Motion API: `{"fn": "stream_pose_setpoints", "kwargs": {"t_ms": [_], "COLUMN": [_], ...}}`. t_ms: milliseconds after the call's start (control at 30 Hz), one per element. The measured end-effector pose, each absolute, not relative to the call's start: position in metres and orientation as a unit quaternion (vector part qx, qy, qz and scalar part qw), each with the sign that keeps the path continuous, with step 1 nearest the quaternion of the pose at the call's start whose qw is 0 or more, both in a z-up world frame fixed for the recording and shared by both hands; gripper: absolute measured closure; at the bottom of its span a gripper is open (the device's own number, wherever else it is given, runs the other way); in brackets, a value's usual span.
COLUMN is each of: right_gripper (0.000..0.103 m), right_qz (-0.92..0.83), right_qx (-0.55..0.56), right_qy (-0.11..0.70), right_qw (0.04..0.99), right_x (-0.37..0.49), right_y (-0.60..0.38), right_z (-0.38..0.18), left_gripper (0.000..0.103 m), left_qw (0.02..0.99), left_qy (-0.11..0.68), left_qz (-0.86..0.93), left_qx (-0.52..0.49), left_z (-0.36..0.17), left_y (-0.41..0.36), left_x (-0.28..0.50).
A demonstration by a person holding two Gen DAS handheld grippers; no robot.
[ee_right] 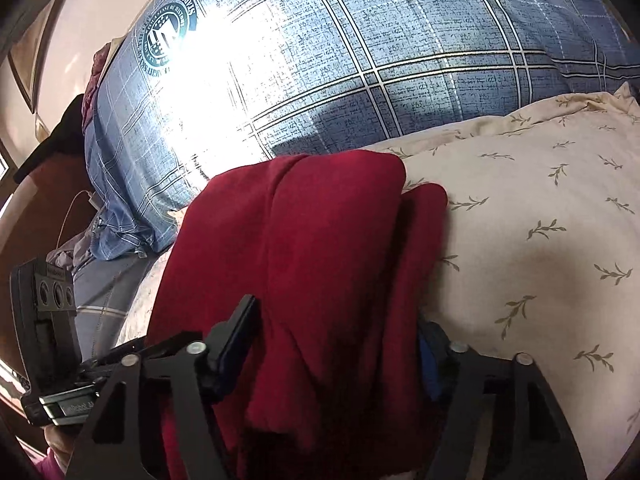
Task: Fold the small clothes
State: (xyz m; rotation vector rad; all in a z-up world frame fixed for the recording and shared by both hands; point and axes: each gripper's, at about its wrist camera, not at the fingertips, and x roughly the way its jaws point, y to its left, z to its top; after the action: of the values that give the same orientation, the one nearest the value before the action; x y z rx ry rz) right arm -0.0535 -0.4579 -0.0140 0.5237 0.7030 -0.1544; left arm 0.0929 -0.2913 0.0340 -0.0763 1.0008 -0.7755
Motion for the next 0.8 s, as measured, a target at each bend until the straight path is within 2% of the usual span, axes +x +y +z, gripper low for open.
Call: {"fn": "stream_pose_setpoints", "kwargs": {"t_ms": [133, 200, 267, 567, 800], "right_gripper": [0.057, 0.062, 0.063, 0.064, 0.063], "right_qz": [-0.088, -0.088, -0.085, -0.031, -0.01], "right_qx": [0.24, 0.234, 0.234, 0.237, 0.25], "right_qy": [0.339, 0.338, 0.336, 0.342, 0.36], "right_qw": [0.905, 0.908, 0.909, 0.909, 0.899], "right_x": [-0.054, -0.056, -0.059, -0.082, -0.101], "right_y": [-0.45, -0.446, -0.44, -0.382, -0.349], "right_z": [-0.006, 0.002, 0.01, 0.029, 0.013], "left_gripper": [0.044, 0.054, 0.058, 0.06, 0.059], "left_qw": [0.815, 0.815, 0.813, 0.83, 0.832], "left_qy": [0.451, 0.45, 0.452, 0.43, 0.444], "left_qz": [-0.363, -0.364, -0.367, -0.355, -0.334], "left_qx": [-0.011, -0.014, -0.017, -0.007, -0.005], "left_z": [0.042, 0.048, 0.055, 0.094, 0.088], "left_y": [-0.294, -0.29, -0.284, -0.221, -0.184], "left_x": [0.081, 0.076, 0.071, 0.02, -0.022]}}
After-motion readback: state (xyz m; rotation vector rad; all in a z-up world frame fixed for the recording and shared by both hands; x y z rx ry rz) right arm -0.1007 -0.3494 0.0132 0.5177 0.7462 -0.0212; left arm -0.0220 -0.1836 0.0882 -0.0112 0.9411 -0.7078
